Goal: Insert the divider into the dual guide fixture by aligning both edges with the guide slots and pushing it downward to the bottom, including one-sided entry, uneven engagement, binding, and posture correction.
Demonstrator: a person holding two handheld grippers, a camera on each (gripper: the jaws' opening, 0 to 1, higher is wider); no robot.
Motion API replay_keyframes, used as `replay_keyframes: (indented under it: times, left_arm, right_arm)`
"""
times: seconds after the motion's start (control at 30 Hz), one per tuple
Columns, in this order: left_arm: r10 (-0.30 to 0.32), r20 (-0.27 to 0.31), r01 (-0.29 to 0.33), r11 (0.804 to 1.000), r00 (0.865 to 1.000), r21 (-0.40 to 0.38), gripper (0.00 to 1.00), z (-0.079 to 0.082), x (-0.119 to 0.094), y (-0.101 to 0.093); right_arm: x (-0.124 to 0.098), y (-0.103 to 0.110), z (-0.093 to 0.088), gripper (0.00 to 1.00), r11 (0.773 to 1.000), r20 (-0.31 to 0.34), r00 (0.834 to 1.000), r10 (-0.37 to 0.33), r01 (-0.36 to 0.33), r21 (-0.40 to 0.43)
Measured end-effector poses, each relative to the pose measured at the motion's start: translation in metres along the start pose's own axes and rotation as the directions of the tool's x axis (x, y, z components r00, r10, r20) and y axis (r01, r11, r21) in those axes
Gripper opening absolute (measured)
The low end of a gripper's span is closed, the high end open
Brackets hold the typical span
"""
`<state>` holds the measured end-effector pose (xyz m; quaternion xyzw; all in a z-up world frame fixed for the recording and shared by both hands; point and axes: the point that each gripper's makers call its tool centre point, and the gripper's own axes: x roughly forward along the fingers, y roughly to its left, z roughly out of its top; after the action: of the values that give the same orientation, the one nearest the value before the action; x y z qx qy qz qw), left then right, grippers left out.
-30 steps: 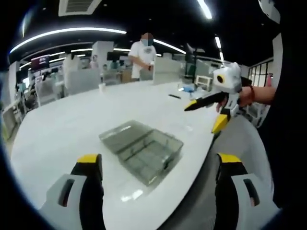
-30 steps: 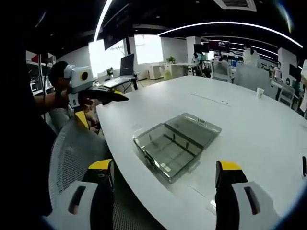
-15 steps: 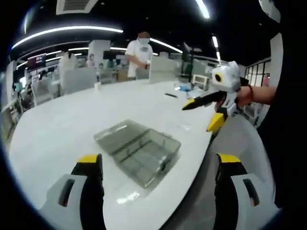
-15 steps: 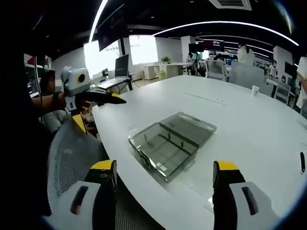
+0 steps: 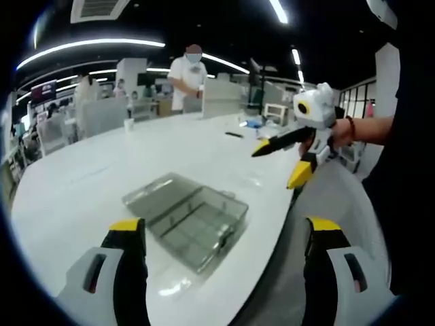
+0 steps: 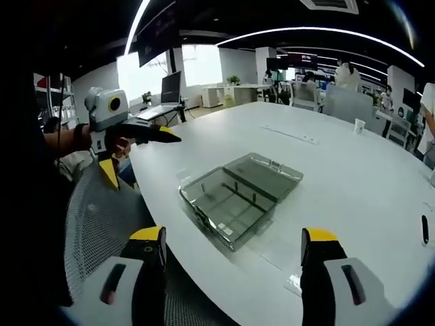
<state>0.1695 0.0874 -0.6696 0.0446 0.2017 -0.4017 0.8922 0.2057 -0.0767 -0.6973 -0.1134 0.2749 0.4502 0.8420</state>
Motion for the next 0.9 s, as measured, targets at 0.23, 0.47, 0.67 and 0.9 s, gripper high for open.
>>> replay_keyframes:
  times: [0.23, 0.47, 0.67, 0.9]
  left_arm:
    - [-0.005, 0.003, 0.005, 1.000, 1.000, 0.010, 0.94, 0.001, 0.000, 0.001]
    - [-0.016, -0.025, 0.016, 0.999, 1.000, 0.030, 0.93, 0.004, 0.030, -0.012]
    - [-0.013, -0.020, 0.013, 1.000, 1.000, 0.019, 0.93, 0.003, 0.031, -0.012]
    - [-0.019, -0.004, 0.019, 1.000, 1.000, 0.009, 0.93, 0.007, 0.031, -0.013]
  right_arm:
    - [-0.004, -0.009, -0.005, 0.77, 0.999, -0.023, 0.999, -0.030, 0.031, 0.025]
    - [-0.004, -0.018, -0.011, 0.76, 0.997, -0.042, 0.998, -0.049, 0.052, 0.058]
    - [-0.004, -0.028, -0.015, 0.73, 0.993, -0.066, 0.994, -0.085, 0.090, 0.080]
    - [-0.001, -0.032, -0.020, 0.71, 0.989, -0.099, 0.990, -0.101, 0.110, 0.094]
